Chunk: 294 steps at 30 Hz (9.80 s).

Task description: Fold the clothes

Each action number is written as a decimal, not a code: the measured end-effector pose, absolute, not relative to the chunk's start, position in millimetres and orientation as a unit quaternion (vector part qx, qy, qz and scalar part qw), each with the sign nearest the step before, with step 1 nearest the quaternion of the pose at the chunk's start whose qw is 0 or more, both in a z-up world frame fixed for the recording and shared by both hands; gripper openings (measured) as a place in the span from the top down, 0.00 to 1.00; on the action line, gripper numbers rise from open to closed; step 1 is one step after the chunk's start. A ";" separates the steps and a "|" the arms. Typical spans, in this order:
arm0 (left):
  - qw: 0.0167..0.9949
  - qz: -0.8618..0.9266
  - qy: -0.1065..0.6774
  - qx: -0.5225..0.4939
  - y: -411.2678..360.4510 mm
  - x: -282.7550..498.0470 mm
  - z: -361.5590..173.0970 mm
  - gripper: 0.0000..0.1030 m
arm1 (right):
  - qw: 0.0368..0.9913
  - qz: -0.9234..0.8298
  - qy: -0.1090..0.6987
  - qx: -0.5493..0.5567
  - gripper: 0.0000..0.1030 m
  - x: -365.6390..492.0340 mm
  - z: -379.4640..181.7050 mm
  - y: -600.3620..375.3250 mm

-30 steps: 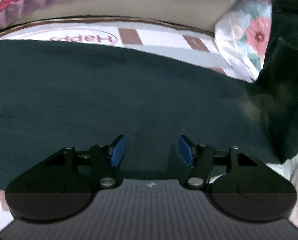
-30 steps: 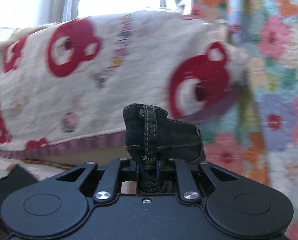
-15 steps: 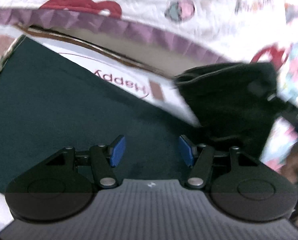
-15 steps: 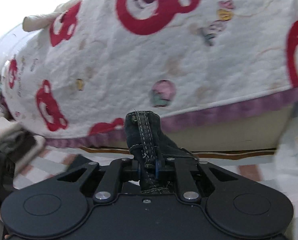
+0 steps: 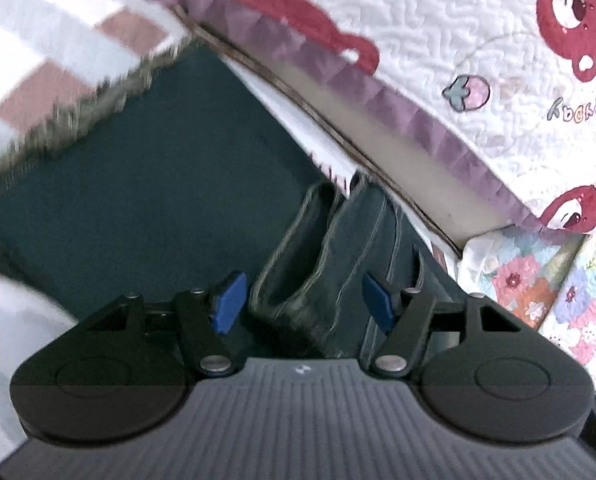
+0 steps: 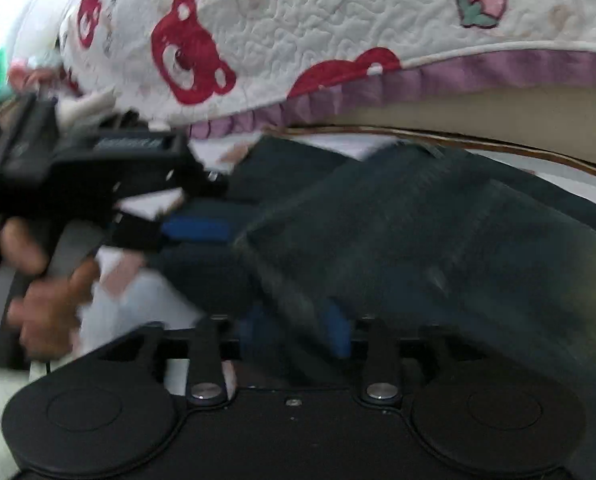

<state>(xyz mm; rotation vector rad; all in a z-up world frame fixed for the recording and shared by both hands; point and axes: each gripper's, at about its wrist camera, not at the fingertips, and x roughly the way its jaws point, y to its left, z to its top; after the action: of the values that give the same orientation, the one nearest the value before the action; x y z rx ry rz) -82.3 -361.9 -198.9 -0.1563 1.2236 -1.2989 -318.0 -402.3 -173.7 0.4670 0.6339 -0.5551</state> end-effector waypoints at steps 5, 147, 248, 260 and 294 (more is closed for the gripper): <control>0.621 -0.569 0.536 -0.069 -347.2 -96.3 -203.7 0.37 | 0.870 -0.314 0.313 0.216 0.48 -374.6 -168.8 -401.5; 0.668 -0.620 0.382 0.153 -352.1 -120.9 -137.4 0.71 | 0.822 -0.347 0.309 0.328 0.53 -500.4 -155.7 -557.5; 0.599 -0.686 0.311 0.270 -375.6 -229.3 -142.4 0.73 | 0.837 -0.419 0.042 0.349 0.87 -495.8 -121.0 -471.7; 0.495 -0.731 0.417 0.218 -408.1 -293.3 -157.3 0.73 | 0.807 -0.489 0.160 0.288 0.86 -586.5 -92.0 -449.2; 0.642 -0.580 0.502 -0.002 -334.4 -153.4 -179.1 0.77 | 0.928 -0.197 0.213 0.233 0.85 -366.4 -86.7 -452.5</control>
<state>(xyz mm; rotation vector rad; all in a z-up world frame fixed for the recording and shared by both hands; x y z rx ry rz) -153.4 -334.4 -179.1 -0.0053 1.1440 -1.3208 -366.4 -452.5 -86.7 0.4778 0.4372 -0.4043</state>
